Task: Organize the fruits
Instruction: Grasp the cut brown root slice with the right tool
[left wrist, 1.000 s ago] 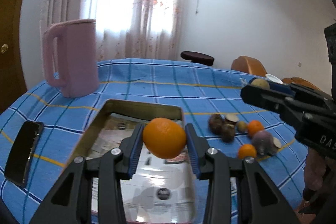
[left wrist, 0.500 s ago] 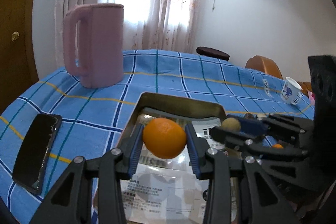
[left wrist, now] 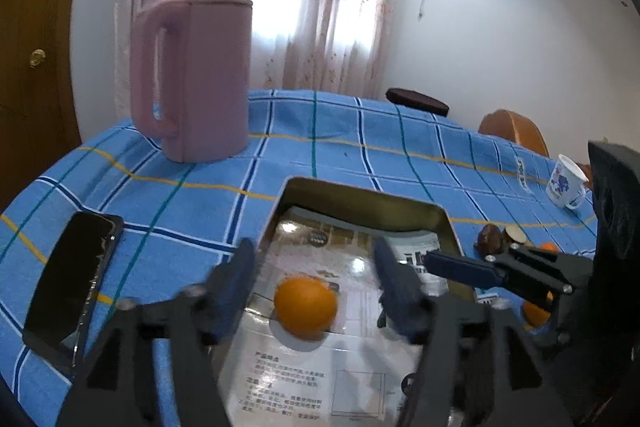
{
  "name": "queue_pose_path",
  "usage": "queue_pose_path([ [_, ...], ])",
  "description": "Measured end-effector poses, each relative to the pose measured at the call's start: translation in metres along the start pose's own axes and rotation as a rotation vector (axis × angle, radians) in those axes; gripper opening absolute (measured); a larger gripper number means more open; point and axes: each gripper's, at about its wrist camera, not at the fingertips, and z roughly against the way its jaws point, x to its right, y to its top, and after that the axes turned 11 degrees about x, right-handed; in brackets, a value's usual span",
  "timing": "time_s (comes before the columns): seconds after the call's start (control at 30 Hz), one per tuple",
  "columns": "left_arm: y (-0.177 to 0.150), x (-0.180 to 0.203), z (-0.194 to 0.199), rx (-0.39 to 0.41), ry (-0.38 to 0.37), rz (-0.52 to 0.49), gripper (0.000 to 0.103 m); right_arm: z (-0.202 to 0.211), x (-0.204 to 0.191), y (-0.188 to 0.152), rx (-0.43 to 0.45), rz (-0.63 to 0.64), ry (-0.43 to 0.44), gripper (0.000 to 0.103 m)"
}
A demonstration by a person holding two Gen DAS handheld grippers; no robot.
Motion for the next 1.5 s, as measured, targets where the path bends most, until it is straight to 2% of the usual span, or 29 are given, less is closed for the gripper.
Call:
queue_pose_path([
  [0.03, 0.002, 0.0, 0.004, 0.012, 0.004, 0.005, 0.079, 0.003, -0.001, 0.0, 0.005, 0.005, -0.003, 0.054],
  [0.1, 0.006, 0.001, 0.013, 0.041, -0.004, 0.015, 0.081, 0.015, -0.003, -0.002, 0.02, 0.039, -0.033, 0.054],
  [0.2, 0.012, 0.008, 0.028, 0.093, -0.018, 0.019, 0.094, 0.044, 0.005, -0.005, 0.067, 0.056, -0.083, 0.054],
  [0.33, 0.015, 0.035, 0.042, 0.124, -0.08, -0.01, 0.096, 0.095, 0.032, -0.013, 0.132, -0.003, -0.13, 0.055],
  [0.53, 0.002, 0.094, 0.044, 0.093, -0.196, -0.098, 0.096, 0.168, 0.087, -0.046, 0.165, -0.106, -0.32, 0.057],
  [0.77, -0.024, 0.155, 0.027, -0.005, -0.274, -0.207, 0.096, 0.189, 0.128, -0.081, 0.11, -0.206, -0.388, 0.057],
  [0.9, -0.034, 0.168, 0.017, -0.068, -0.284, -0.227, 0.095, 0.184, 0.139, -0.09, 0.067, -0.242, -0.346, 0.057],
  [1.03, -0.036, 0.174, 0.006, -0.121, -0.3, -0.233, 0.095, 0.172, 0.139, -0.098, 0.0, -0.196, -0.38, 0.057],
  [1.1, -0.038, 0.176, 0.0, -0.145, -0.308, -0.234, 0.095, 0.167, 0.144, -0.102, -0.019, -0.215, -0.377, 0.057],
  [1.2, -0.042, 0.178, -0.008, -0.177, -0.314, -0.238, 0.092, 0.164, 0.153, -0.104, -0.022, -0.267, -0.336, 0.052],
  [1.27, -0.045, 0.181, -0.013, -0.209, -0.328, -0.24, 0.081, 0.158, 0.154, -0.102, -0.043, -0.263, -0.317, 0.046],
  [1.3, -0.046, 0.182, -0.015, -0.225, -0.34, -0.236, 0.079, 0.155, 0.155, -0.102, -0.05, -0.265, -0.305, 0.044],
  [1.5, -0.047, 0.182, -0.02, -0.253, -0.347, -0.234, 0.079, 0.147, 0.163, -0.105, -0.075, -0.33, -0.231, 0.039],
])
